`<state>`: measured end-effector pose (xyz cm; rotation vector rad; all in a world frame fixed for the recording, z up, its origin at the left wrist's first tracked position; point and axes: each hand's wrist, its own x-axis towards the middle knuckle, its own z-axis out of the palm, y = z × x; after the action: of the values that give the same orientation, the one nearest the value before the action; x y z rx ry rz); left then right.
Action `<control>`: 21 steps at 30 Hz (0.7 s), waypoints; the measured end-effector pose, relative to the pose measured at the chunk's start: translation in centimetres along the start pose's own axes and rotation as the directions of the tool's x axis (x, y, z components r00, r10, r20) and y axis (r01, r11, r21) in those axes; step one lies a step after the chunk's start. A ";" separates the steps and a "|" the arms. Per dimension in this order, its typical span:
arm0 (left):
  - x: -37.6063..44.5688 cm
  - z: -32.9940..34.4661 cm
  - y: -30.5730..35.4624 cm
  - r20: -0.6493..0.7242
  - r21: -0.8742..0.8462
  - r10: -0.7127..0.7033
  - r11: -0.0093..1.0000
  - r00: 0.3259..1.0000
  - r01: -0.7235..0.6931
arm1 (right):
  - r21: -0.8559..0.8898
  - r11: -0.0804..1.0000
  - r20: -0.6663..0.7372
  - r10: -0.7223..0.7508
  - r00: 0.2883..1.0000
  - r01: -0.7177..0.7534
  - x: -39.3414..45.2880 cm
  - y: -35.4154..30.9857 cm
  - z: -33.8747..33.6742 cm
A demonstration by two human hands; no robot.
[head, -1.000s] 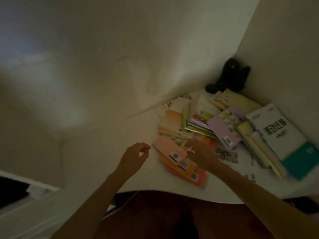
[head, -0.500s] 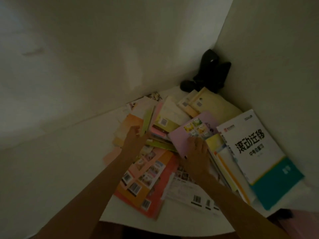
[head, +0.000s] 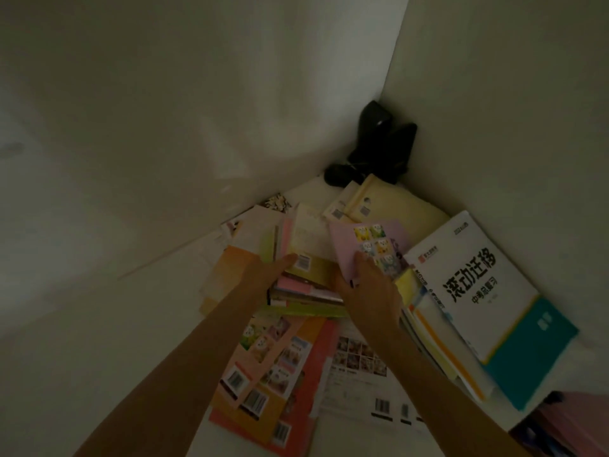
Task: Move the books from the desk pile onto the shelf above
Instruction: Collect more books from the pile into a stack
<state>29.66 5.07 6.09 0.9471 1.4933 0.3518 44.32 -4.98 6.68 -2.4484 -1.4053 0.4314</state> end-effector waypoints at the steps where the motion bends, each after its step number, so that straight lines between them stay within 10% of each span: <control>1: -0.2 -0.2 -1.1 -0.003 -0.011 0.018 1.000 1.000 -0.018 | -0.002 1.000 -0.015 -0.001 1.000 0.001 -0.1 -0.4 -0.4; 16: -5.6 -8.9 -10.1 0.030 -0.142 -0.048 0.989 0.998 0.052 | -0.210 0.915 0.266 -0.285 0.921 0.344 -5.7 -8.7 2.5; 19: -5.5 -8.5 -8.4 0.024 -0.072 0.003 0.997 1.000 -0.002 | -0.005 0.996 0.136 0.085 0.987 -0.085 -3.5 -1.9 2.9; 21: -4.9 -8.0 -7.5 -0.020 -0.041 -0.026 0.999 0.999 0.025 | 0.407 0.791 0.299 0.358 0.885 -0.457 -2.4 1.2 4.1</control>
<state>19.05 -0.55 5.57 0.8944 1.5104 0.3732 42.48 -7.27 2.79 -2.3197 -0.6873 1.0215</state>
